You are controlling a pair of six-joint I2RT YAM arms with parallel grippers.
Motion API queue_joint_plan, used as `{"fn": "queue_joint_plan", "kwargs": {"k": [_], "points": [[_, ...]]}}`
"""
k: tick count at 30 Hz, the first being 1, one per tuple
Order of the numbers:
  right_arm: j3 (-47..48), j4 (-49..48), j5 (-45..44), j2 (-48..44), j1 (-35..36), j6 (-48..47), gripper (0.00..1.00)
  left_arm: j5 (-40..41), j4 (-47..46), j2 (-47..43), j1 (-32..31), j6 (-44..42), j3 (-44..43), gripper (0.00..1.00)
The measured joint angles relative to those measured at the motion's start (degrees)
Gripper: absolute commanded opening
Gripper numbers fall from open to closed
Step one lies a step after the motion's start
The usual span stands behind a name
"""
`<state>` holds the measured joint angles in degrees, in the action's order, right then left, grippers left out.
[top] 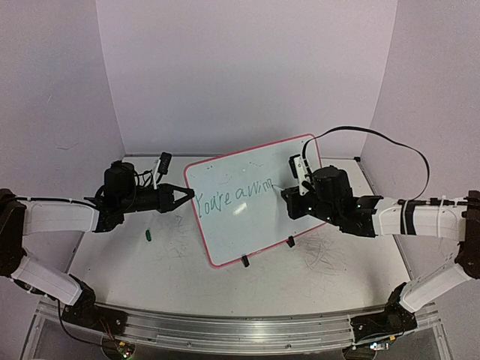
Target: Write a sentence on the whiteboard
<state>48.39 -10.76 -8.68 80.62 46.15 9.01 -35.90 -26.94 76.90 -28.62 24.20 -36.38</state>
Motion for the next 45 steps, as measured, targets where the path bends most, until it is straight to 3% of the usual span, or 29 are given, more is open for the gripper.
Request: {"fn": "queue_joint_plan", "kwargs": {"k": [25, 45], "points": [[1.50, -0.47, -5.10, 1.99, -0.02, 0.03, 0.00, 0.02, 0.10, 0.00, -0.10, 0.03, 0.00, 0.00], [2.00, -2.45, -1.87, 2.57, -0.28, -1.66, 0.00, 0.02, 0.46, -0.02, -0.11, 0.00, 0.00, 0.00]]}}
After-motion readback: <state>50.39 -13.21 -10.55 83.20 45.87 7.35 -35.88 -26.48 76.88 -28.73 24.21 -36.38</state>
